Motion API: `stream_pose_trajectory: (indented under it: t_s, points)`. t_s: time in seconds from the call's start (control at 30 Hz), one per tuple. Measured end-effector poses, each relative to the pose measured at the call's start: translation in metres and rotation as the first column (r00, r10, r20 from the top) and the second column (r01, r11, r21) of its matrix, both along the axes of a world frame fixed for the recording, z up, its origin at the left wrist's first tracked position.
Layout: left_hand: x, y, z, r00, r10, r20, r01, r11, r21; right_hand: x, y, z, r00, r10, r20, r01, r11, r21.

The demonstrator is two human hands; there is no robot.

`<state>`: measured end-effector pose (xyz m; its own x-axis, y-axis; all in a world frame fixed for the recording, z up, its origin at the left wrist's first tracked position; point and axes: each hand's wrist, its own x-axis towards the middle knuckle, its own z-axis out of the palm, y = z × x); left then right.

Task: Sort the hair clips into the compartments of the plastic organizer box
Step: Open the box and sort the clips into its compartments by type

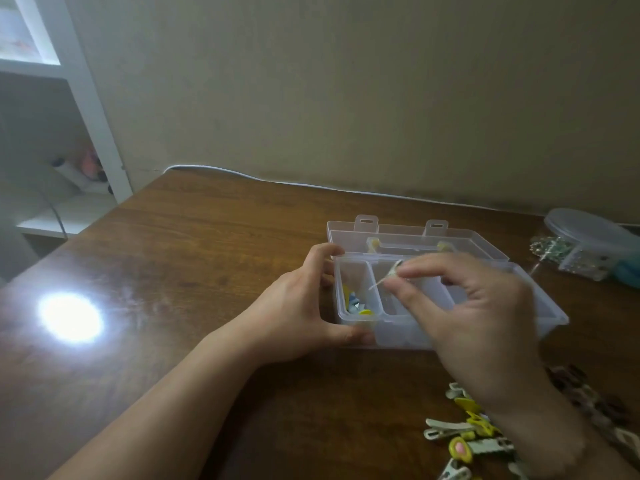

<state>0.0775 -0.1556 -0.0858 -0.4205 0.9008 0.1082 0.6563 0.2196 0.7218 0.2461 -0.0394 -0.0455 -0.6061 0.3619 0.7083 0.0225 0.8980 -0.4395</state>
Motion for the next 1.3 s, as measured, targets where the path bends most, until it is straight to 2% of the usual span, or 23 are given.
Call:
stream_pose_trajectory:
  t_s: [0.1,0.17,0.27,0.33,0.47,0.5,0.6,0.67,0.73,0.77,0.8,0.83,0.9,0.93,0.97,1.03,1.2,1.27,1.3]
  points:
    - [0.0,0.0,-0.001,1.0,-0.005,-0.01,0.005,1.0,0.002,-0.012,0.001,-0.01,0.979,-0.004,0.204,-0.015,0.996,0.089]
    - [-0.001,0.0,-0.001,1.0,-0.007,-0.01,0.007,1.0,0.005,-0.012,0.001,-0.011,0.931,-0.01,0.364,-0.048,0.987,0.15]
    - [-0.001,0.0,-0.001,1.0,-0.011,-0.007,0.011,1.0,0.008,-0.009,0.007,-0.013,0.879,0.065,0.473,-0.129,0.986,0.105]
    - [-0.001,0.001,-0.002,1.0,-0.009,-0.007,0.009,1.0,0.007,-0.007,0.009,-0.014,0.893,0.103,0.439,-0.142,0.988,0.058]
    - [-0.001,0.002,-0.001,1.0,-0.003,0.005,0.003,1.0,-0.003,-0.009,0.01,-0.009,0.96,0.106,0.259,-0.093,0.994,-0.059]
    - [-0.001,0.002,0.0,1.0,-0.001,0.003,0.001,1.0,-0.004,-0.011,0.012,-0.009,0.965,0.076,0.249,-0.065,0.996,-0.054]
    - [-0.001,0.001,-0.001,1.0,0.004,0.007,-0.004,1.0,-0.004,-0.019,0.013,-0.011,0.938,-0.052,0.342,0.044,0.999,0.03]
    - [0.0,0.001,-0.001,1.0,0.003,0.008,-0.003,1.0,-0.007,-0.018,0.012,-0.01,0.942,-0.12,0.315,0.113,0.993,0.04]
    - [0.0,0.001,0.0,1.0,0.006,0.005,-0.006,1.0,-0.014,-0.007,0.011,0.001,0.965,-0.074,0.251,0.073,0.997,0.015]
    - [0.0,0.001,0.001,1.0,0.009,0.004,-0.009,1.0,-0.017,0.002,0.011,0.008,0.963,-0.01,0.269,0.009,1.0,0.004]
    - [0.0,0.001,0.002,1.0,0.012,0.003,-0.012,1.0,-0.019,0.012,0.01,0.016,0.938,0.062,0.341,-0.064,0.998,-0.008]
    - [0.0,0.001,0.002,1.0,0.014,0.003,-0.014,1.0,-0.021,0.021,0.009,0.024,0.876,0.122,0.466,-0.126,0.992,-0.024]
    - [0.001,0.001,0.003,1.0,0.016,0.006,-0.015,1.0,-0.024,0.034,0.009,0.034,0.632,0.156,0.759,-0.2,0.979,-0.035]
    - [0.001,0.001,0.003,1.0,0.017,0.006,-0.016,1.0,-0.024,0.037,0.009,0.036,0.495,0.143,0.857,-0.219,0.975,-0.036]
    - [0.001,0.001,0.002,1.0,0.018,0.006,-0.018,1.0,-0.025,0.039,0.009,0.037,0.384,0.134,0.914,-0.235,0.971,-0.044]
    - [0.001,0.001,0.002,1.0,0.022,0.004,-0.022,0.999,-0.028,0.038,0.006,0.035,0.28,0.137,0.95,-0.227,0.971,-0.074]
    - [0.001,0.001,0.003,1.0,0.017,0.011,-0.017,0.999,-0.031,0.032,0.008,0.023,0.325,0.191,0.926,-0.278,0.955,-0.1]
    - [0.002,0.001,0.003,1.0,0.018,0.014,-0.018,0.999,-0.03,0.032,0.011,0.023,0.404,0.284,0.869,-0.289,0.942,-0.173]
    - [0.002,0.0,0.003,1.0,0.018,0.013,-0.018,0.999,-0.027,0.032,0.012,0.023,0.488,0.35,0.8,-0.3,0.927,-0.223]
